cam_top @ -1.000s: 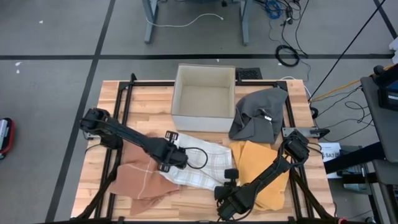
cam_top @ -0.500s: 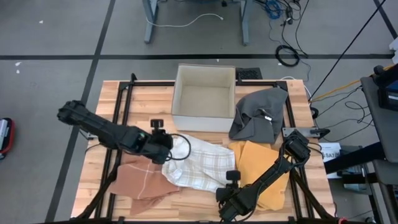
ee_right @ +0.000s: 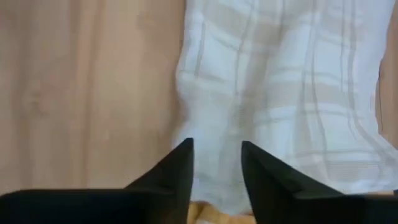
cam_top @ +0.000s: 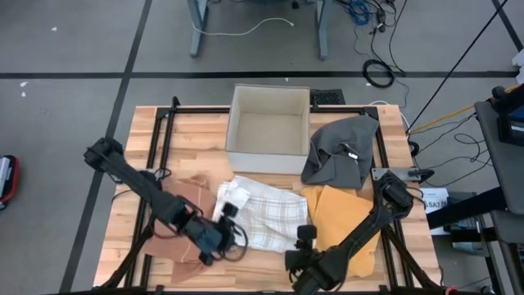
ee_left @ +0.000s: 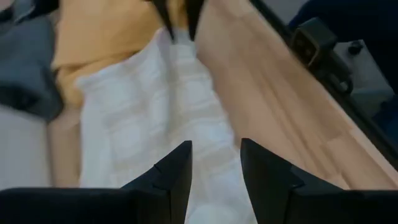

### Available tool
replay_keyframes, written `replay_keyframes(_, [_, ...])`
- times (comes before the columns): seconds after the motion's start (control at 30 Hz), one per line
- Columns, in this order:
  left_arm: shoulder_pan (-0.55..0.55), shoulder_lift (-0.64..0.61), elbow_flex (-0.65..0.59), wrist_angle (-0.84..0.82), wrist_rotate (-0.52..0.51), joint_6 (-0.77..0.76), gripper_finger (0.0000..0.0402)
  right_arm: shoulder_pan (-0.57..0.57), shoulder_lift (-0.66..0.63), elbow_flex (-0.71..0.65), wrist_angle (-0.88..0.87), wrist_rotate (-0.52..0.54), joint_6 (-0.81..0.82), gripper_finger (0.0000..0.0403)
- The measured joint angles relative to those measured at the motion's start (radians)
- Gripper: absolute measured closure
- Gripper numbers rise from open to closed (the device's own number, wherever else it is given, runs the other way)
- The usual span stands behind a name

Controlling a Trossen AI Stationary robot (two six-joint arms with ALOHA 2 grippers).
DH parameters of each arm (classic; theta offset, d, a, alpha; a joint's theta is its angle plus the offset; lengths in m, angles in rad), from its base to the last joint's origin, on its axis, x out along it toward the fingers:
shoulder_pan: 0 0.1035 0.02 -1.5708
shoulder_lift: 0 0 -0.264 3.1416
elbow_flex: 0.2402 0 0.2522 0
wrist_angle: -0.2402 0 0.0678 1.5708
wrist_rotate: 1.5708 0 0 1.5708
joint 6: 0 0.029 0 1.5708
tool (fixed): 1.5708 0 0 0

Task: Fold towel
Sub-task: Fold the white patterned towel

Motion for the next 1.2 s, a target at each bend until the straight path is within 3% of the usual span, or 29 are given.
replay_keyframes(0.2, [-0.012, 0.19, 0.0, 0.223, -0.004, 0.121, 0.0259, 0.039, -0.012, 0.005, 0.02, -0.008, 0.008, 0.0243])
replay_keyframes(0.4, [0.024, 0.385, 0.0, 0.531, -0.026, 0.292, 0.0259, 0.074, -0.012, 0.005, -0.008, -0.009, 0.073, 0.0254])
replay_keyframes(0.57, [0.075, 0.466, 0.0, 0.727, -0.049, 0.385, 0.0259, 0.098, -0.012, 0.005, -0.051, -0.006, 0.132, 0.0263])
replay_keyframes(0.67, [0.115, 0.5, 0.0, 0.766, -0.029, 0.398, 0.0259, 0.108, -0.012, 0.005, -0.067, 0.002, 0.156, 0.0261])
replay_keyframes(0.87, [0.171, 0.571, 0.0, 0.806, 0.159, 0.333, 0.0259, 0.105, -0.011, -0.01, -0.047, 0.0, 0.173, 0.0258])
replay_keyframes(1.2, [0.154, 0.597, 0.0, 0.92, 0.169, 0.367, 0.0259, 0.104, -0.011, -0.013, -0.001, -0.039, 0.214, 0.0263])
